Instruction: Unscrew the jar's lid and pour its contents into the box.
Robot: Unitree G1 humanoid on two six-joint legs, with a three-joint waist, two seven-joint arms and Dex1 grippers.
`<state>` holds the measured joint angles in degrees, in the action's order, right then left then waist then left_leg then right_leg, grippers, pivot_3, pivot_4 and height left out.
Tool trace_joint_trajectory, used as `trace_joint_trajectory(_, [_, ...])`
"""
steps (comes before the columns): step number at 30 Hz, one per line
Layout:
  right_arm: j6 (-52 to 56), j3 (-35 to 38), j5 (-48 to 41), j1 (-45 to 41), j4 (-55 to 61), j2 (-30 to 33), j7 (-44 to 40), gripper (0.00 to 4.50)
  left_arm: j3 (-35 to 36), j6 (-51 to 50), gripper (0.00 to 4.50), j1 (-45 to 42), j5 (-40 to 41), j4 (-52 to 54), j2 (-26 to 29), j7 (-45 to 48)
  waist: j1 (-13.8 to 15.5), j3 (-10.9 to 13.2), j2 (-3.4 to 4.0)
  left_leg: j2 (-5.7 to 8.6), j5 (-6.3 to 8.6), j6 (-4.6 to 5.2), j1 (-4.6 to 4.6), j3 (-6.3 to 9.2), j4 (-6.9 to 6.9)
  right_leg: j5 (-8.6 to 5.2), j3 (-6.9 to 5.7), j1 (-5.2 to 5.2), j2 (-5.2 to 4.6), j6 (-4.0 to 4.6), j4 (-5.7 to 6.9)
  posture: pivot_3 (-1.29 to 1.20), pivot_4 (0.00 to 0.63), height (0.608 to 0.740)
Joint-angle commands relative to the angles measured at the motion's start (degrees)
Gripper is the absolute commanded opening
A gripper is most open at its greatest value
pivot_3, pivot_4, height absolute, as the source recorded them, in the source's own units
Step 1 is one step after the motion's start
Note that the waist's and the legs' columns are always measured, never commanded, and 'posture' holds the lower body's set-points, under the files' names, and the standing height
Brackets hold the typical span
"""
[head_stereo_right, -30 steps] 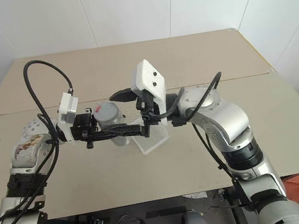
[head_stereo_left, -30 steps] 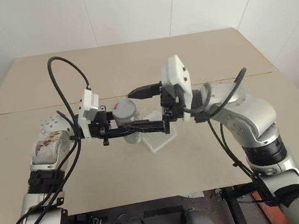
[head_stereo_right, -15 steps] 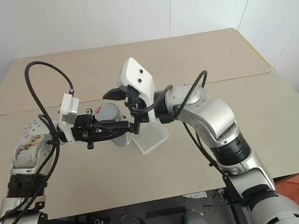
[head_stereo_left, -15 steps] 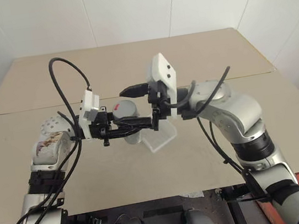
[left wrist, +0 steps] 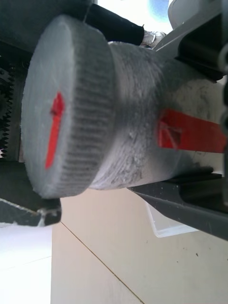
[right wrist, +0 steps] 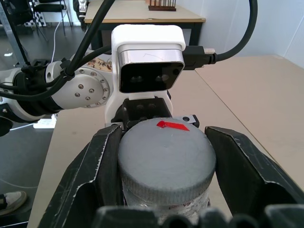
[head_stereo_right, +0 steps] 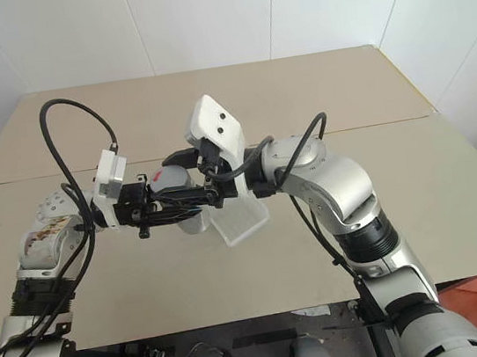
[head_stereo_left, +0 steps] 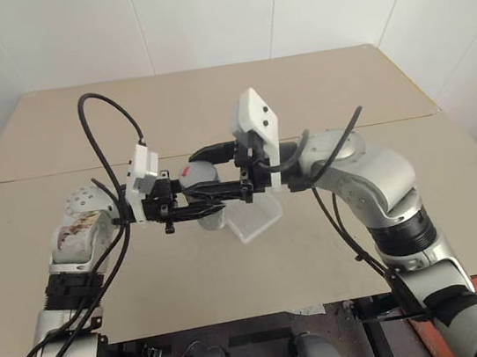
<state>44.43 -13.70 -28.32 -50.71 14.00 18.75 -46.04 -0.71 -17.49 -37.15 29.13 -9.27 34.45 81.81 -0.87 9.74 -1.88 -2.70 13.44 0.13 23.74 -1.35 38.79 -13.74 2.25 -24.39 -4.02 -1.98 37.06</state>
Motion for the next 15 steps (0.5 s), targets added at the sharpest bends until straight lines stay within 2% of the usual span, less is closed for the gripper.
trace_joint_trajectory(1, [1.66, 4.08, -2.88, -2.73, 0.67, -0.64, 0.68, 2.75, 0.07, 1.25, 1.91, 0.23, -0.15, 2.41, 0.52, 0.37, 0.0, 0.0, 0.0, 0.0, 0.0, 0.0, 0.0, 0.0, 0.0, 0.0, 0.0, 0.0, 0.0, 0.0, 0.0, 0.0, 0.15, 0.74])
trace_joint_trajectory(5, [3.33, 8.67, -5.23, -3.88, -0.1, 1.29, 1.43, 2.75, 0.17, 1.84, 1.91, 0.87, -0.63, 2.38, 1.17, 0.44, 0.01, 0.0, 0.0, 0.0, 0.0, 0.0, 0.0, 0.0, 0.0, 0.0, 0.0, 0.0, 0.0, 0.0, 0.01, 0.0, 0.15, 0.74])
trace_joint_trajectory(9, [2.54, 12.67, -3.89, -1.58, -0.18, 5.0, 4.12, 2.75, 0.92, 2.0, 1.91, 1.32, -0.62, 2.22, 1.91, 0.17, 0.23, 0.0, 0.0, 0.01, 0.0, 0.0, 0.01, 0.0, -0.01, 0.0, -0.02, 0.01, -0.03, 0.0, -0.01, 0.0, 0.15, 0.74])
trace_joint_trajectory(15, [-1.0, 15.83, 2.33, 8.79, 0.63, 11.34, 9.24, 2.75, 2.22, 2.13, 1.91, 2.39, -0.28, 2.73, 2.32, -1.75, 0.17, 0.0, 0.0, 0.02, 0.0, 0.0, 0.02, -0.01, -0.02, 0.0, -0.02, 0.02, -0.04, 0.0, -0.07, 0.0, 0.15, 0.74])
